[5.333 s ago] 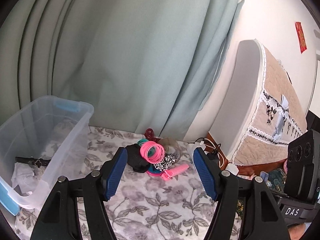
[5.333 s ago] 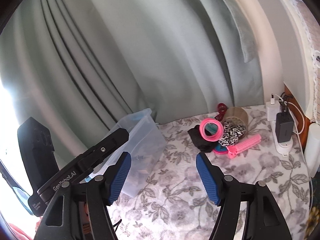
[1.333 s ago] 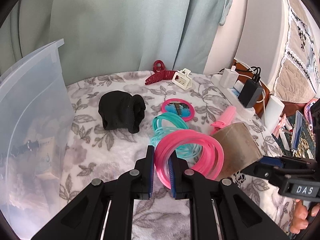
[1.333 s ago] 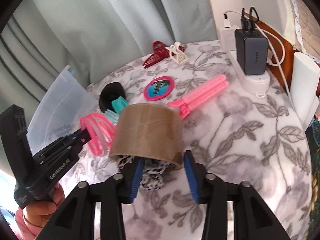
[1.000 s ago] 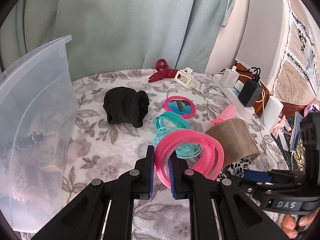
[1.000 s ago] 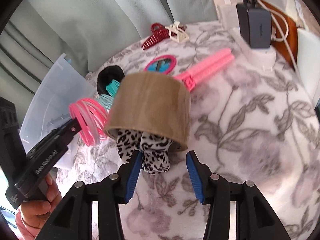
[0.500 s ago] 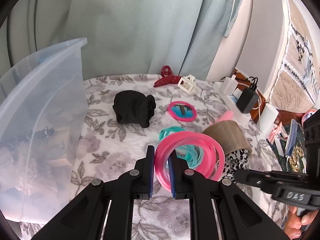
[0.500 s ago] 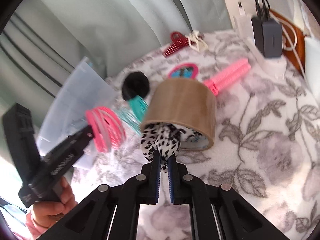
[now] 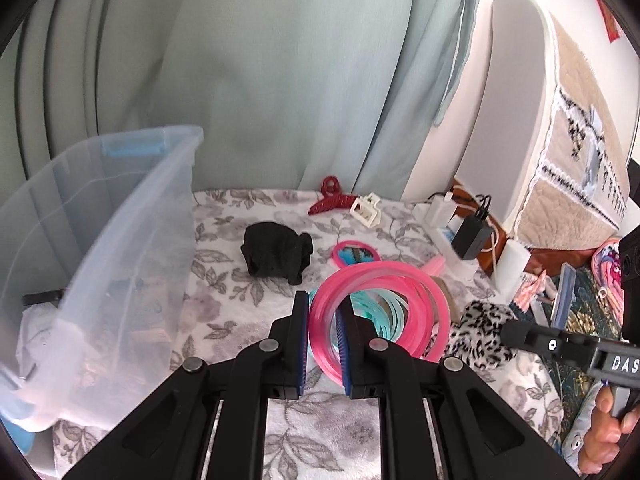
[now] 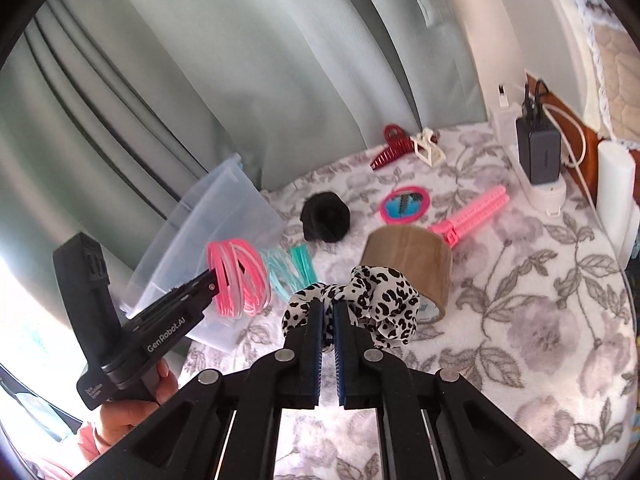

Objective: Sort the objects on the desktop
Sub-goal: 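Carry the hair ties and leopard scrunchie over the clear bin with both tools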

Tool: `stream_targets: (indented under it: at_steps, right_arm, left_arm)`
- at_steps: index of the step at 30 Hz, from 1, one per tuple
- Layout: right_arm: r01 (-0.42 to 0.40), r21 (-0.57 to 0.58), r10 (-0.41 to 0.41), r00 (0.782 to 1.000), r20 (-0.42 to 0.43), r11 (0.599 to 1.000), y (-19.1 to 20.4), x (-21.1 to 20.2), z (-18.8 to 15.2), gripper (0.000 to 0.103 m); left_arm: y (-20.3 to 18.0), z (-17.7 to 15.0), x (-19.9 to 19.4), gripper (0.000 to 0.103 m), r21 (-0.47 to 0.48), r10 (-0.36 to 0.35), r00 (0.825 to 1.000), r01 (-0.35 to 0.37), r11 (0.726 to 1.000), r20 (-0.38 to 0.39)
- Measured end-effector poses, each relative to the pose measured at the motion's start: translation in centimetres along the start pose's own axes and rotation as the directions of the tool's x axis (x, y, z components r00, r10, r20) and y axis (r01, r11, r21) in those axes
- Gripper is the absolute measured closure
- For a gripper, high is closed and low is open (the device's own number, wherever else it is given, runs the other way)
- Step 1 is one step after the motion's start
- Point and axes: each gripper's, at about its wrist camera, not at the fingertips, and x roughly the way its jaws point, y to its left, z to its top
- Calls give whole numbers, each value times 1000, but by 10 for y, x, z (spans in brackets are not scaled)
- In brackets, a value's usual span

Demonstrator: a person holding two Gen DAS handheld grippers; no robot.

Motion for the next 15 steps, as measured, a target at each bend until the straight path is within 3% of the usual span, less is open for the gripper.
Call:
stream_targets:
  at_steps: [7,12,15]
  right_arm:
    - [-28,-65,35,994,102,997,31,-27,22,97]
    - [-64,-144,89,981,170,988,67,-40,42,97]
    - [-95,-197,134,971,196,976,92,-43,55,97]
  left_arm:
    - [0,19,-54,90,18,-58,989,56,998,135]
    - [10,37,-104,90,25,-65,959,61,998,274]
    - [25,44,-132,90,7,-29,936,28,1000,351]
